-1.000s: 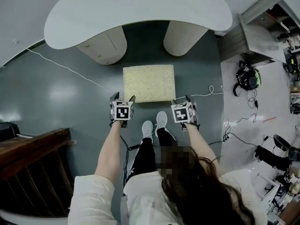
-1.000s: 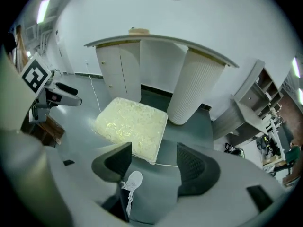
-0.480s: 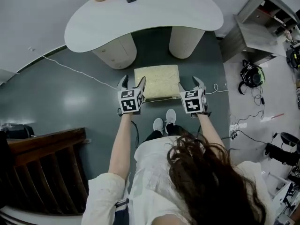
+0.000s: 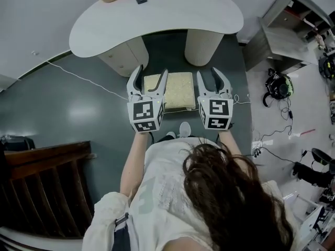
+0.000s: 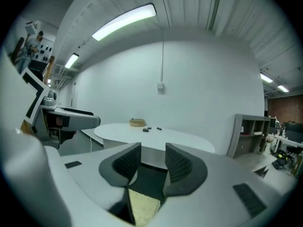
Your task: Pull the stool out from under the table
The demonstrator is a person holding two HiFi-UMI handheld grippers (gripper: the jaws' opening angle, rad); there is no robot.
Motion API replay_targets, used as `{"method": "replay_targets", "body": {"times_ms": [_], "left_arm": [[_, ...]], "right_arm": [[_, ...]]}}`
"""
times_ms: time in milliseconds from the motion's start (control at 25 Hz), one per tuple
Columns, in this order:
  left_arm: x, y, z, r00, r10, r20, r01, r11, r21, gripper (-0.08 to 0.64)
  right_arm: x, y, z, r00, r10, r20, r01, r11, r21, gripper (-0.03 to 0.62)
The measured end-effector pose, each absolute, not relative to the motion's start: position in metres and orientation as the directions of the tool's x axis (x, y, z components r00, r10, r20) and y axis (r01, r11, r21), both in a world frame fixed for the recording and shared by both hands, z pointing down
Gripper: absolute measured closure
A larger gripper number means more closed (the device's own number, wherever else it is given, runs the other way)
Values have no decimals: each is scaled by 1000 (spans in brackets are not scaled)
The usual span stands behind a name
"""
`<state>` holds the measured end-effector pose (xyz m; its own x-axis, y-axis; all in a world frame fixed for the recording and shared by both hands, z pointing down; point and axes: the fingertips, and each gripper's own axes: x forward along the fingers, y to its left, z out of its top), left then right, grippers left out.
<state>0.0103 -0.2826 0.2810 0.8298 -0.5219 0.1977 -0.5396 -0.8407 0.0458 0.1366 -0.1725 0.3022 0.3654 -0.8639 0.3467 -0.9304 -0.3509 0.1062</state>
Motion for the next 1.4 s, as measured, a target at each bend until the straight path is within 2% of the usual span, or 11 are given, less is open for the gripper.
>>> {"method": "replay_targets", "body": {"times_ms": [80,160,280,360,600,920,1400], "left_arm": [[13,-278,260,818,-560,132,-568,-822,32,241],[12,-274,247,799,-597,79,-599,-801,5,347],[8,-272,237,773,-633,38,-633,-774,-23,495],[3,-271,238,756,-653,38,-652,-757,-31,518],[-4,-268,252,715,-693,89,-695,-719,-20,532],[-2,-274,255,717,-692,83,-694,-720,-12,532],[9,-277,259,733,-674,94,-678,-735,9,532]], "right_arm": [[140,-174,283,376,-883,280,-927,-354,126,467],[144,-172,272,387,-891,239,-922,-365,132,519],[152,-168,268,408,-886,220,-913,-388,128,550],[156,-167,270,412,-882,228,-911,-393,123,559],[154,-168,279,348,-903,251,-937,-333,102,562],[146,-171,285,307,-916,257,-952,-299,71,563],[156,-167,292,317,-905,285,-948,-306,82,563]]}}
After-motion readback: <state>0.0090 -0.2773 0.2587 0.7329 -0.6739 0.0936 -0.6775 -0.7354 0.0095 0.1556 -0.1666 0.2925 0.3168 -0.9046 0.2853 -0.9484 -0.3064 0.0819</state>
